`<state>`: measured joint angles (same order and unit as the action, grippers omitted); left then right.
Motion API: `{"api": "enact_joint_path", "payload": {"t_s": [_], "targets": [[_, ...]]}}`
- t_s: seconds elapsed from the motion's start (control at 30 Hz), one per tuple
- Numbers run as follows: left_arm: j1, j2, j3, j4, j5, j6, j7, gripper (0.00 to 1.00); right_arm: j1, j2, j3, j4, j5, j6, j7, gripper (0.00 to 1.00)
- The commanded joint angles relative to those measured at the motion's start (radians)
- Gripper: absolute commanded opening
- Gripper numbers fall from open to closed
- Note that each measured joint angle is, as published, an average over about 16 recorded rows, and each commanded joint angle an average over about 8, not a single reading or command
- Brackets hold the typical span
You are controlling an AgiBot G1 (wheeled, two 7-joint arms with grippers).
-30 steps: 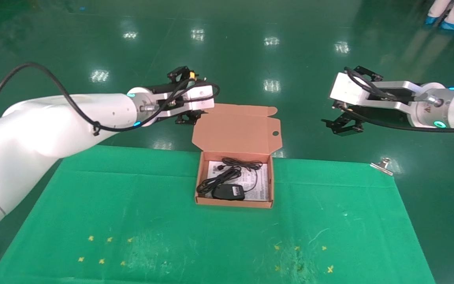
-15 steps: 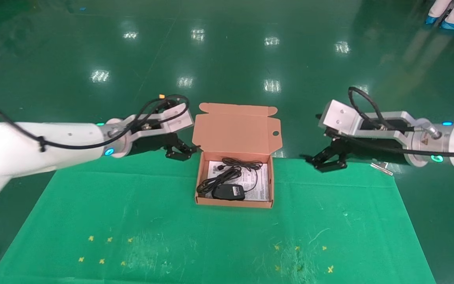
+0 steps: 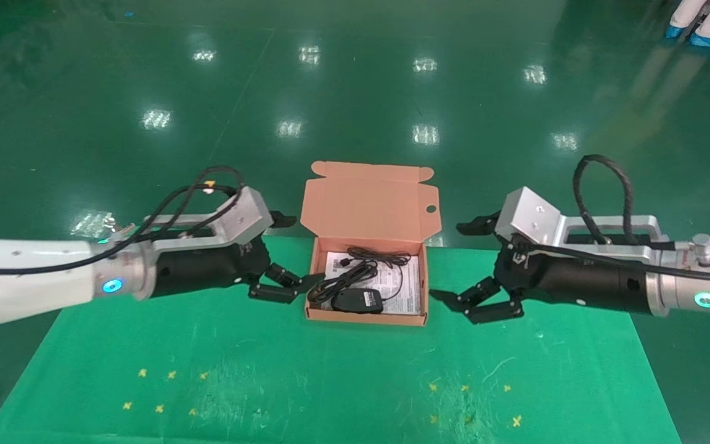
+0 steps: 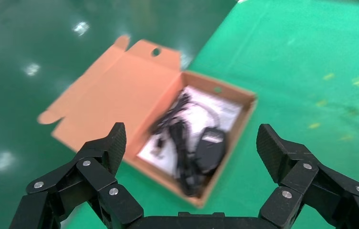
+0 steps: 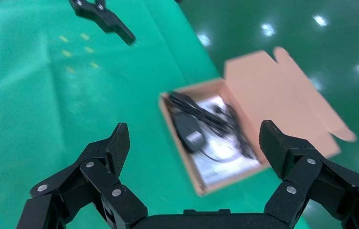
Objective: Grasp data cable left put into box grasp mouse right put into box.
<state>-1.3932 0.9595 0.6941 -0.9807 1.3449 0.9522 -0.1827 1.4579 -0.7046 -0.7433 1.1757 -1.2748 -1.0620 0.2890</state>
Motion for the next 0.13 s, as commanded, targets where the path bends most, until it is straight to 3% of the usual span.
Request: {"api": "enact_joint_path", "payload": {"t_s": [0.03,0.13], "targets": [[0.036,-0.039,-0.046,-0.034,-0.069,0.061,-0.001,1.00,-0.041,0.010,0.049,0.012,0.058,-0.046,-0.011,1.00],[0.051,-0.055,-0.066,-0.048,-0.098,0.086,-0.001,1.00,-0.058,0.014,0.070,0.016,0.083,-0.066,-0.015,1.00]]}}
